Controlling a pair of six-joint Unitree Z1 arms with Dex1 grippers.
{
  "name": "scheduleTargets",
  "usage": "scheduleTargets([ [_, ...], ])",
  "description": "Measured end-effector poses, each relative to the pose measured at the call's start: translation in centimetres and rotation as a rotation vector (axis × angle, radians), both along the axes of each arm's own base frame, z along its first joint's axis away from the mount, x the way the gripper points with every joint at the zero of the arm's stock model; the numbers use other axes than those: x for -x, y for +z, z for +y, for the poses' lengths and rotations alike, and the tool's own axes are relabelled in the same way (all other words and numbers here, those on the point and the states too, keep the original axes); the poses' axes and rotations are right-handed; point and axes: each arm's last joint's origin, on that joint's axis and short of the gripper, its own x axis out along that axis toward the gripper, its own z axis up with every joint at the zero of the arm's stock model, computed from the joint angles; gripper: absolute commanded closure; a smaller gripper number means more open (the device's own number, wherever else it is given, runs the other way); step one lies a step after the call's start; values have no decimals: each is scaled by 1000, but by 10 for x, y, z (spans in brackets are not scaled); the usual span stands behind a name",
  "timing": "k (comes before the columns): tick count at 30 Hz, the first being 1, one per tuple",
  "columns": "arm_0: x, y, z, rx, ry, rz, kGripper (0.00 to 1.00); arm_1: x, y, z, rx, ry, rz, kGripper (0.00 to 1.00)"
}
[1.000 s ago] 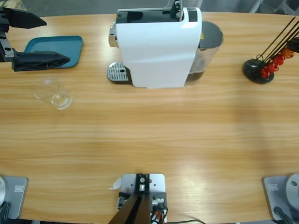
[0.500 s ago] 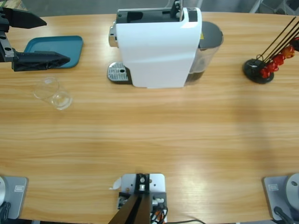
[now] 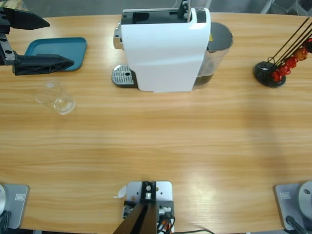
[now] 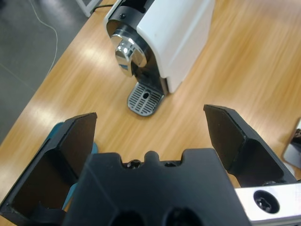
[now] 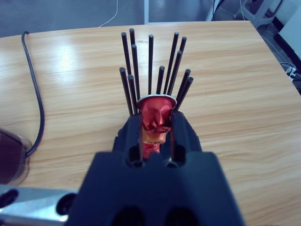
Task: Pour coffee
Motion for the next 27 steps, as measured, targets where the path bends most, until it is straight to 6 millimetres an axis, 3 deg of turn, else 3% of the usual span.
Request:
scheduleTargets([
  [13,2,0,-3,2,-16,3,3,10,17,-2,1,1,-22,860],
  [27,4,0,-4,5,-22,6,1,23,53,-5,-2,5,-104,860],
])
